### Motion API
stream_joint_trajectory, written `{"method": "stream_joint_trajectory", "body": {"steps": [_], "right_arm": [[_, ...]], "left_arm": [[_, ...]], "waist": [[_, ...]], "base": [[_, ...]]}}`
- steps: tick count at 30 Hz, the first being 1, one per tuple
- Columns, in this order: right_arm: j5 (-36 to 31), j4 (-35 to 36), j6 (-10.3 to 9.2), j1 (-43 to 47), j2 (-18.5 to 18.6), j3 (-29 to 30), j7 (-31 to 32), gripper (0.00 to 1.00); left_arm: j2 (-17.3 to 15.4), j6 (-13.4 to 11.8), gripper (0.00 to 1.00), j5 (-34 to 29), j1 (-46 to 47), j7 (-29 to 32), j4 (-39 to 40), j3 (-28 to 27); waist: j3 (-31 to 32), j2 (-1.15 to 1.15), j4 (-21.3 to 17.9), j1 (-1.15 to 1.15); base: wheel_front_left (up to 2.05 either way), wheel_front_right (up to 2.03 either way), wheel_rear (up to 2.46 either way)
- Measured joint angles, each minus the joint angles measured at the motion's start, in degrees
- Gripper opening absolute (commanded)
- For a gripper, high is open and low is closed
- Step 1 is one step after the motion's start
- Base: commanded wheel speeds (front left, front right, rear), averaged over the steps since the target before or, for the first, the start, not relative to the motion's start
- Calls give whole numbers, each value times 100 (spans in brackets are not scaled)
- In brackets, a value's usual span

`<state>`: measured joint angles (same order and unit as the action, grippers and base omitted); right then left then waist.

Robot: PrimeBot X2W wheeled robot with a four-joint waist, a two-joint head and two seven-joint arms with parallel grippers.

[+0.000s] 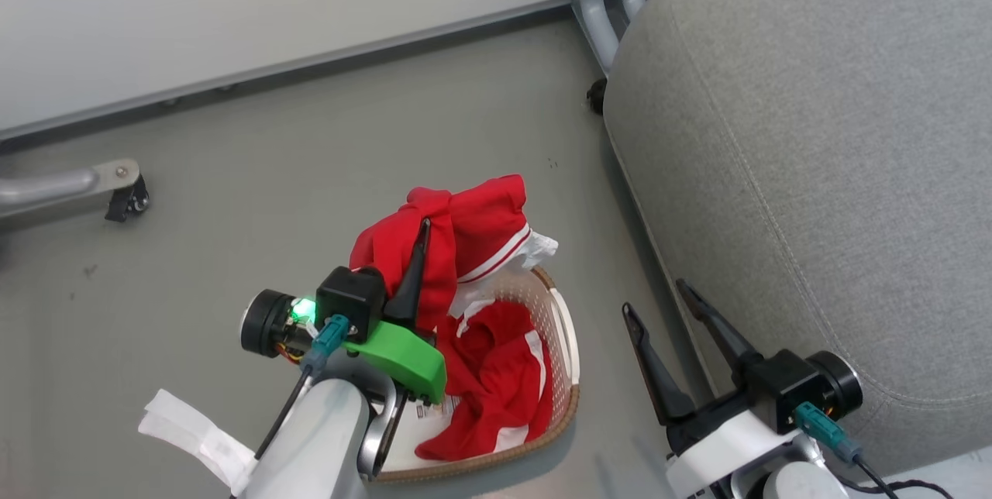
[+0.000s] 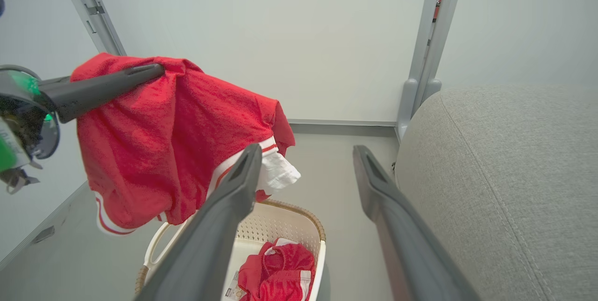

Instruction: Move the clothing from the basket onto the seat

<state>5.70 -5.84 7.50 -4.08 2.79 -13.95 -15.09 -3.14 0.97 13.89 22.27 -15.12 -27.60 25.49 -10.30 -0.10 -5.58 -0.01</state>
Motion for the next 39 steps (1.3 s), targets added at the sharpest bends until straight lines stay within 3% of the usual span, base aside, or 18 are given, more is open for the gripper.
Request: {"method": "stream_joint_trajectory", "body": {"steps": [10, 25, 39], "right_arm": [[86, -1, 0, 299, 0, -113, 0, 100], [209, 86, 0, 226, 2, -44, 0, 100], [553, -125, 2, -352, 628, -559, 0, 100]], "left_arm": [[-10, 41, 0, -446, -299, 0, 1078, 91], [-7, 260, 0, -648, -495, 0, 1692, 307], [8, 341, 0, -743, -473, 0, 2045, 742]], "waist": [[779, 0, 93, 0], [755, 0, 445, 0], [597, 0, 615, 0]], "base": [[0, 0, 0], [0, 0, 0], [0, 0, 0]]}}
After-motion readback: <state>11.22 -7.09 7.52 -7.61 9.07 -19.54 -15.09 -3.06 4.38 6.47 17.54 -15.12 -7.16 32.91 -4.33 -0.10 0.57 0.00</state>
